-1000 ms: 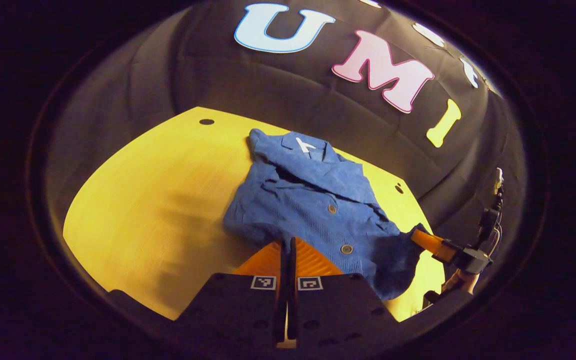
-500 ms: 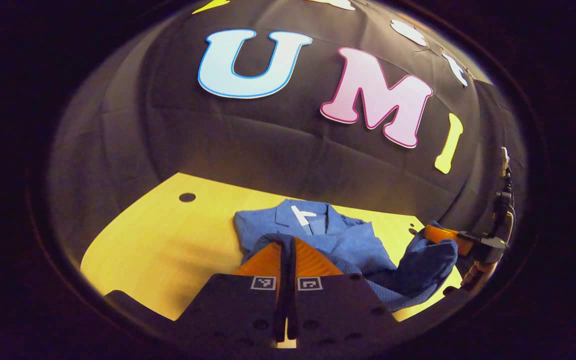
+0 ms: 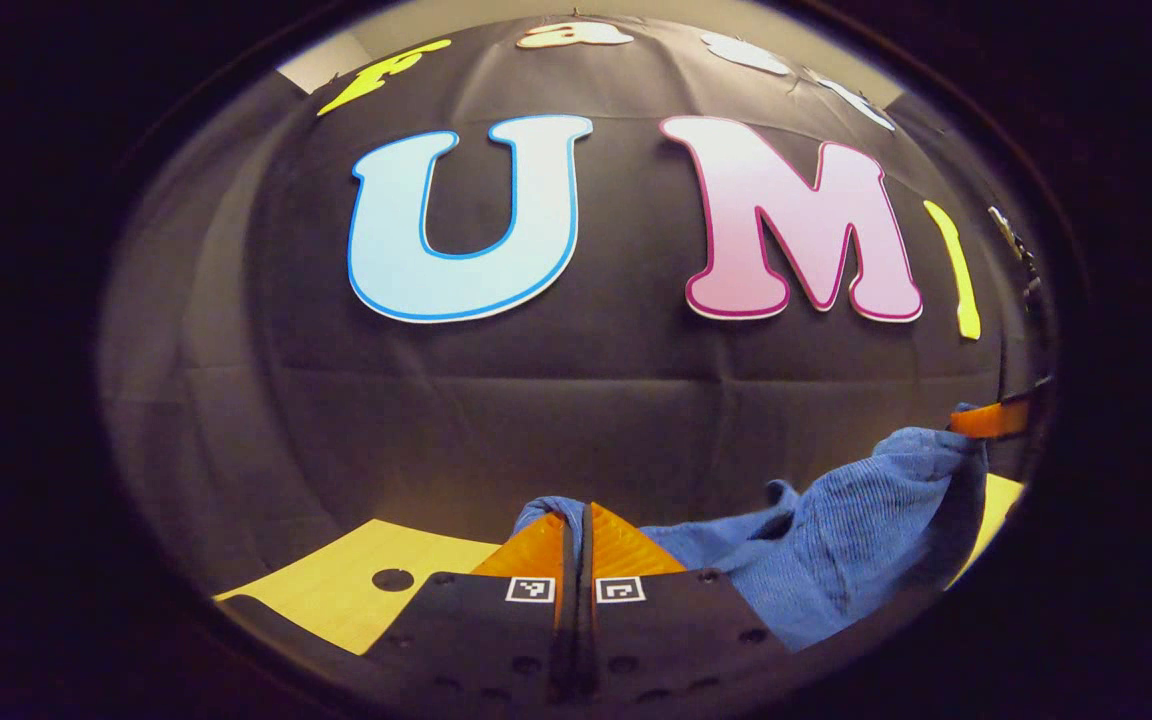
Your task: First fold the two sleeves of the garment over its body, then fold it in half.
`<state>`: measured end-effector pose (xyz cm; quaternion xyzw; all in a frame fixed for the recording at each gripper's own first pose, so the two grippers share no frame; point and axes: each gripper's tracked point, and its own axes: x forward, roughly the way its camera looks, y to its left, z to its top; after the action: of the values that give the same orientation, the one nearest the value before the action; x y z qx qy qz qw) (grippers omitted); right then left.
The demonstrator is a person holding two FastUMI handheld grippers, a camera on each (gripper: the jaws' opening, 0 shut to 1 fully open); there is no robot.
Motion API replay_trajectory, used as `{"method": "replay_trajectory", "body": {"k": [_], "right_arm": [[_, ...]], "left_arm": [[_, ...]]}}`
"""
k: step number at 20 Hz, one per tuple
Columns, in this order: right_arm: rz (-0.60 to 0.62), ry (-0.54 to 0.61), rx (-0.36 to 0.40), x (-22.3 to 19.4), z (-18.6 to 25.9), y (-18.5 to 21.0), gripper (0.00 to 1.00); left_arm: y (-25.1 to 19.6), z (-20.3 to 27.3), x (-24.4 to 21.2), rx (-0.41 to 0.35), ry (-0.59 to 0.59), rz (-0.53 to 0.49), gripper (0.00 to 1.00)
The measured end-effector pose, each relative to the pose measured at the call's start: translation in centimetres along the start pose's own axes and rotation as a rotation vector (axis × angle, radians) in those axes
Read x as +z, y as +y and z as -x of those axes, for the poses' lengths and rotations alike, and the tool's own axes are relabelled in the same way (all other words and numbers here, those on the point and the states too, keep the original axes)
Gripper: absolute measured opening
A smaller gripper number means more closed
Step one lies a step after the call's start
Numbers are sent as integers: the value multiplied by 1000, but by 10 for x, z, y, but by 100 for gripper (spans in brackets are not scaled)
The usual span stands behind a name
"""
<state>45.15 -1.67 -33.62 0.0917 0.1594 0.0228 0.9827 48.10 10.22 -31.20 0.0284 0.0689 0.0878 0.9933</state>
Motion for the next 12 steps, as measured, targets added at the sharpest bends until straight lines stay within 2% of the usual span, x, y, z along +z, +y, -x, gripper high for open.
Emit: {"method": "replay_trajectory", "body": {"k": [2,3,4,5,7,9,12], "right_arm": [[1,10,-20,-18,-22,-8,6],[5,16,-23,-27,-32,-10,17],[17,17,-27,-35,-39,-11,19],[39,14,-41,-40,-42,-15,35],[64,8,-50,-44,-45,-15,67],[41,6,-38,-41,-41,-10,99],[30,-30,-39,-24,-20,-3,99]], "left_arm": [[2,-23,-35,-2,50,10,0],[-3,-32,-49,-23,78,33,6],[-10,-37,-57,-49,96,49,11],[-16,-41,-64,-67,105,51,37],[-16,-38,-68,-56,116,24,80],[-19,-28,-67,-34,154,-4,82],[-29,-3,-40,-42,117,27,84]]}}
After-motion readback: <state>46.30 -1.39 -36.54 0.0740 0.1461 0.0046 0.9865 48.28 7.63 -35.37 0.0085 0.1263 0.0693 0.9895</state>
